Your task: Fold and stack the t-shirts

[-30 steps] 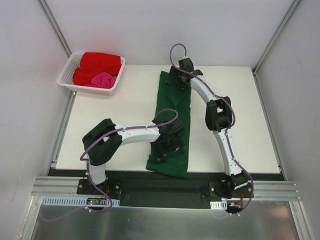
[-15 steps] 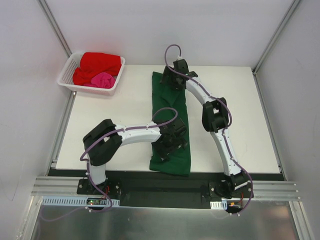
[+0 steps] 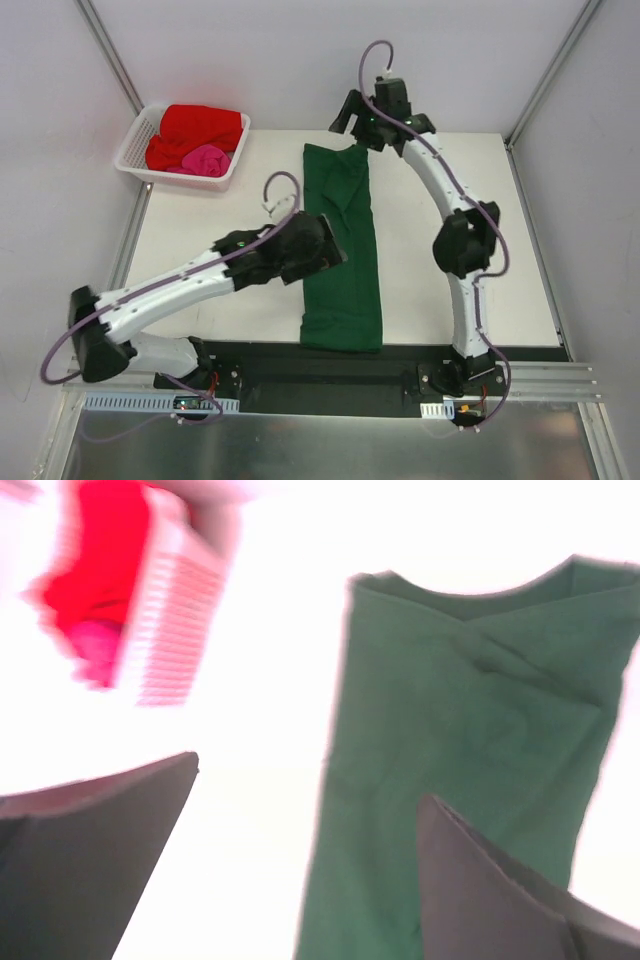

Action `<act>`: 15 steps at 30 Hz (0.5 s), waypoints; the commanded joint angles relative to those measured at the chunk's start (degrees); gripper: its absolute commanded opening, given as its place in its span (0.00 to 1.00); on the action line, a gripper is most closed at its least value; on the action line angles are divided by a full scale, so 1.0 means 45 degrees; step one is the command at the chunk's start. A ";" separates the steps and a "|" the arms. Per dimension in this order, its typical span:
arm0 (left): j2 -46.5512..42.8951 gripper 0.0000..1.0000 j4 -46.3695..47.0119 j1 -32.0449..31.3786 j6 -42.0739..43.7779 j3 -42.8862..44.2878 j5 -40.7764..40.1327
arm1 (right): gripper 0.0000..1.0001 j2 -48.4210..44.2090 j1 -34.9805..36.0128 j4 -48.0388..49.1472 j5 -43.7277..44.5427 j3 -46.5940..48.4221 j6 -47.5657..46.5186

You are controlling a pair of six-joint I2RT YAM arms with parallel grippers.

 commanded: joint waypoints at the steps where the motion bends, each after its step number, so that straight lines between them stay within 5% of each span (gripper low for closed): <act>1: -0.2160 0.99 -0.0455 0.1407 0.3944 -0.1040 -0.1088 | 0.96 -0.5044 0.0564 -0.0274 -0.0209 -0.2237 -0.0876; 6: -0.2261 0.99 0.0815 0.4590 0.5745 -0.1904 0.2998 | 0.96 -0.6985 0.0742 -0.1875 -0.0208 -0.4938 -0.1622; 10: -0.2337 0.92 0.0815 0.4674 0.6435 -0.2485 0.5148 | 0.96 -0.8276 0.0840 -0.1391 0.0943 -0.7907 -0.1565; 15: -0.2222 0.86 0.2103 0.3953 0.5495 -0.3583 0.6129 | 0.96 -0.5418 0.0898 -0.1563 0.0731 -0.6007 -0.1253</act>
